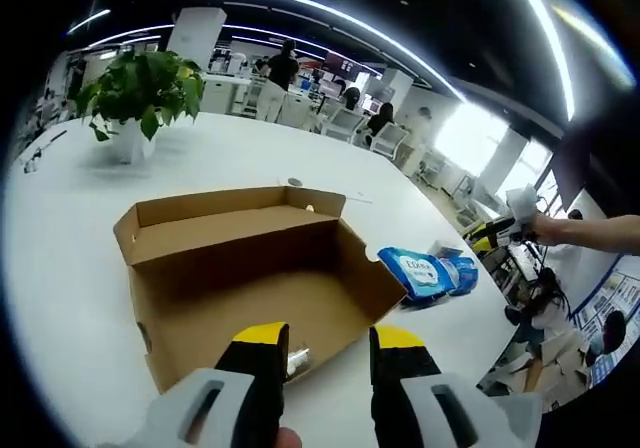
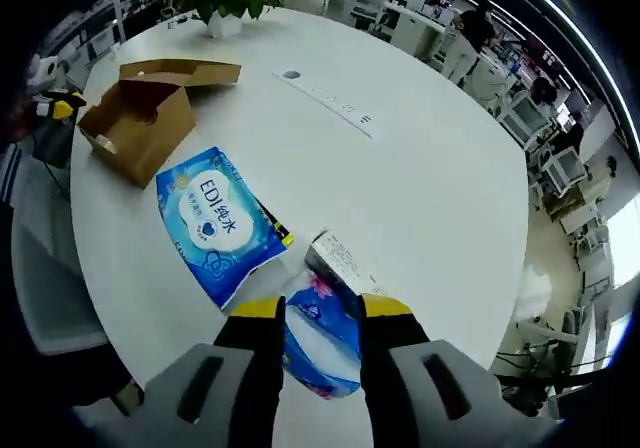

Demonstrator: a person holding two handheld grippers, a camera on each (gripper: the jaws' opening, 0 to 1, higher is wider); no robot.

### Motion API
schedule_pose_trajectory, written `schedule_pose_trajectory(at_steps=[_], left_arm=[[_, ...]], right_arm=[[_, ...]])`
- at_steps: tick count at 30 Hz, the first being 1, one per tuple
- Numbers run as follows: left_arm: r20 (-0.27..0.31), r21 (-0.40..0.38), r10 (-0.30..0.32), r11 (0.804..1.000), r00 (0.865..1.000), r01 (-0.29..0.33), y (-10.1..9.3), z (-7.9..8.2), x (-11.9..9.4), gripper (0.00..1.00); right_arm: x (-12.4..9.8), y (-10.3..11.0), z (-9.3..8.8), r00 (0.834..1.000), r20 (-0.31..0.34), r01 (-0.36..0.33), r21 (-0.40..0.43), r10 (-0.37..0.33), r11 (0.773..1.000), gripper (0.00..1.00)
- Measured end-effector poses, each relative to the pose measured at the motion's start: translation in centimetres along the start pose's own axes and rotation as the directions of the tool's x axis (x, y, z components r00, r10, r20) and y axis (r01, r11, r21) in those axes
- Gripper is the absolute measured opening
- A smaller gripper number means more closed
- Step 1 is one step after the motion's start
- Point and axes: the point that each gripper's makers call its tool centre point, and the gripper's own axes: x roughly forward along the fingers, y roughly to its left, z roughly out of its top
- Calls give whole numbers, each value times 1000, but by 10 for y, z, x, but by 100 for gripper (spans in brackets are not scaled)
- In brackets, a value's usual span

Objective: Operate the shoe box by opening the lid, removing the specified soft item, and placing it in the target area until the item is outside and the box remains undamaged.

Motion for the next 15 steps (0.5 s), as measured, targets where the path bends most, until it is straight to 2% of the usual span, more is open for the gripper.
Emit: schedule_pose_trajectory(at_steps=[4, 15], left_arm=[[7, -3, -1, 1000, 1000, 1, 5, 1, -6, 32], [12, -6, 4, 1000, 1000, -4, 22, -1, -21, 32]], right_arm=[[1, 7, 10, 1000, 21, -3, -21, 4, 1000, 27], [2, 37, 46, 994, 108, -29, 26, 26, 999, 28]])
